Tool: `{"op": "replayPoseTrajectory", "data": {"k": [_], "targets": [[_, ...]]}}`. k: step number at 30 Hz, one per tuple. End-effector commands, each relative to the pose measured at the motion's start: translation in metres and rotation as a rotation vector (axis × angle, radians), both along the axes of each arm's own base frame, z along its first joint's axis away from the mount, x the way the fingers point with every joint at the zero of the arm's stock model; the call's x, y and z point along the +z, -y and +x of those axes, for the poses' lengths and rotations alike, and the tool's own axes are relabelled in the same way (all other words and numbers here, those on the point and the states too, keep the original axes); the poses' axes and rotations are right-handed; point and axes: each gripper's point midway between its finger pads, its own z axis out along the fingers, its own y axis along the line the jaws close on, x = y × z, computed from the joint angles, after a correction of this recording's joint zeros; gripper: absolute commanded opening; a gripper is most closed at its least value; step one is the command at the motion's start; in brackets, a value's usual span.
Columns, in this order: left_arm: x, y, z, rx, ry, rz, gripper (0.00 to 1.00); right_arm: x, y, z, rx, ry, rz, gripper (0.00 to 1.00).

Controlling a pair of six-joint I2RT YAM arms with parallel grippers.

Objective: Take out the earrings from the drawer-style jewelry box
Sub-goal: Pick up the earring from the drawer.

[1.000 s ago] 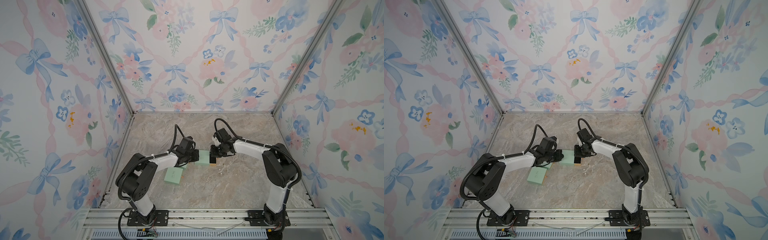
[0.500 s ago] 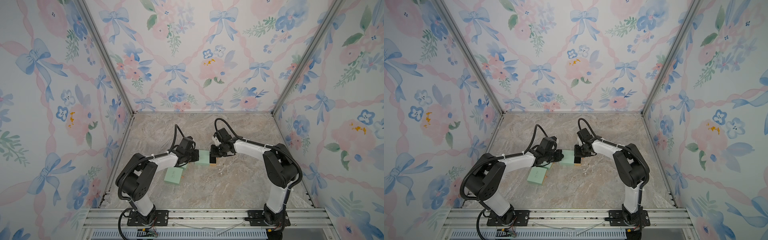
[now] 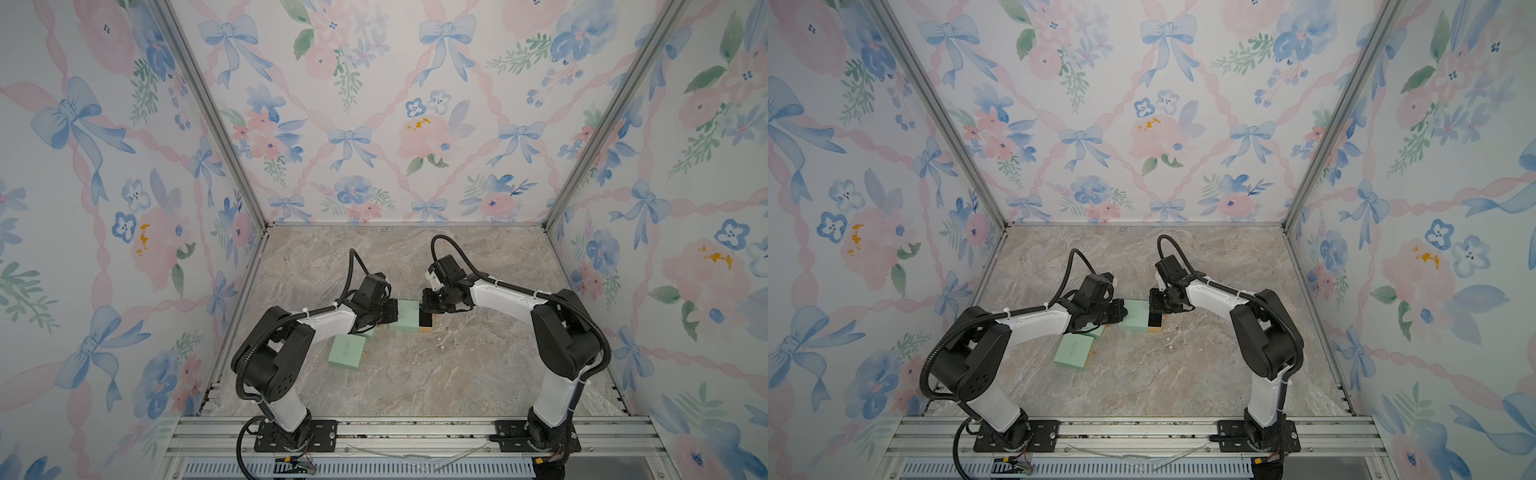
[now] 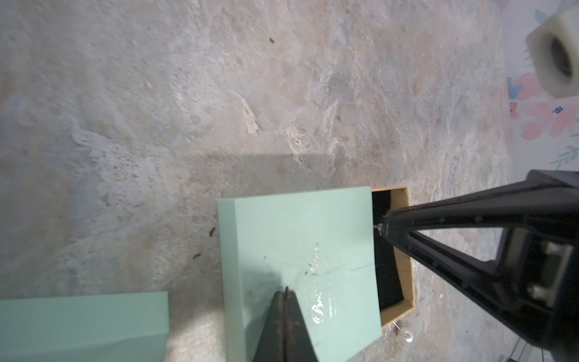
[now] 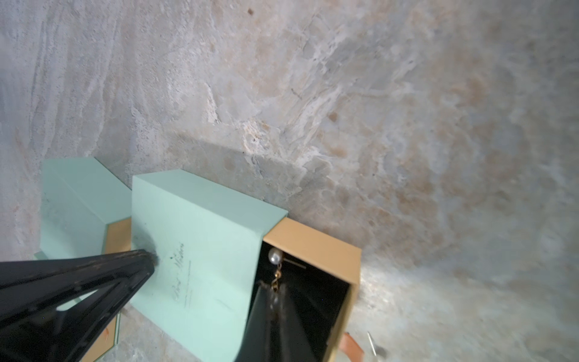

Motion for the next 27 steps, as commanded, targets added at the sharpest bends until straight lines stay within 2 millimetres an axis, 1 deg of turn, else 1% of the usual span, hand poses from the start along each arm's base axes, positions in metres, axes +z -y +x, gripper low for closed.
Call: {"op": "replayPoseTrajectory", "data": {"k": [1, 10, 27], "targets": [[-0.039, -0.024, -0.022, 0.017, -0.124, 0.118, 0.00, 0.007, 0.009, -0.001, -0.023, -0.001, -0.001, 0.03], [-0.038, -0.025, -0.023, 0.019, -0.120, 0.118, 0.00, 0.009, 0.011, -0.002, -0.028, 0.005, 0.002, 0.03], [-0.041, -0.026, -0.023, 0.019, -0.126, 0.121, 0.00, 0.026, 0.015, -0.003, -0.034, 0.039, 0.022, 0.03]]}}
